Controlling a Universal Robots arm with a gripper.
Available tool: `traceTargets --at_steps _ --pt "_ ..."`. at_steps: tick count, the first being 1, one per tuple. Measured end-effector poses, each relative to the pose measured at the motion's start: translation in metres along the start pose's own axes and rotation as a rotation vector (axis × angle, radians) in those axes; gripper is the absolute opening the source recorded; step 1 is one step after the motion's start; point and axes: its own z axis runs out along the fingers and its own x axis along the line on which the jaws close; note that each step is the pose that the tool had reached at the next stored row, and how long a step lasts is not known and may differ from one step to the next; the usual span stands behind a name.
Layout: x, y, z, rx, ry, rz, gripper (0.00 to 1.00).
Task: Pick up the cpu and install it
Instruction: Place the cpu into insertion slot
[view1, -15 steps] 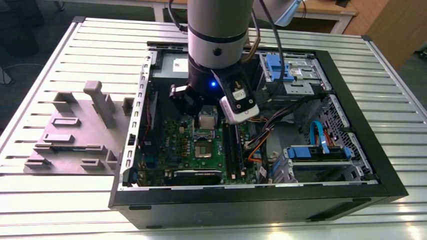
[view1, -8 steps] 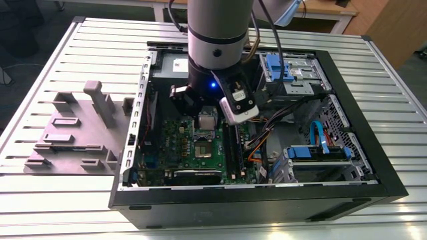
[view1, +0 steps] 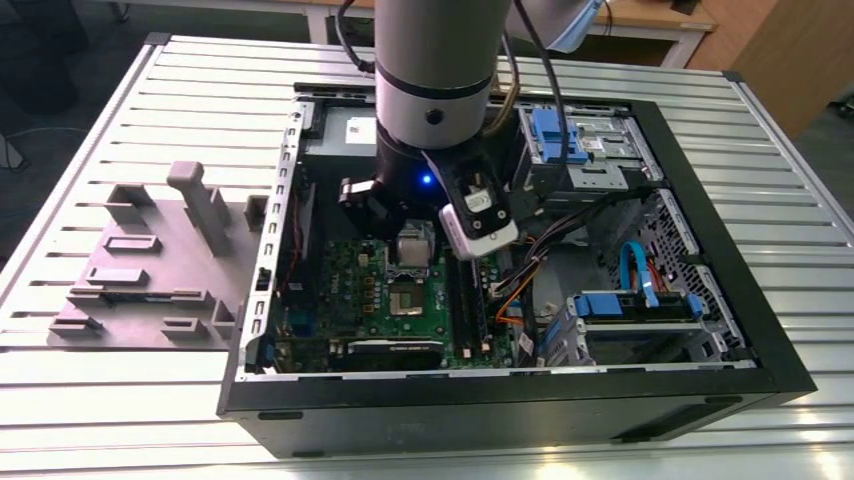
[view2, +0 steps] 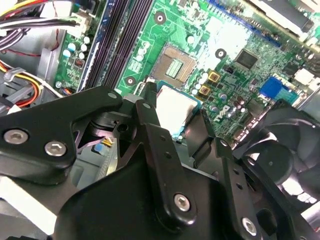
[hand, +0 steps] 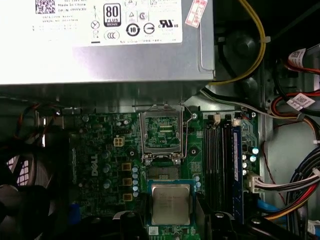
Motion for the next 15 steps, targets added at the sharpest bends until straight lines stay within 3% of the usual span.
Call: traceTargets --at_steps 5,15 --pt "0.0000 -0.0030 0.0051 0.0001 0.0000 0.000 0.47" --pt "-0.0001 -0.0032 0.0096 0.0000 0.0000 0.000 0.47"
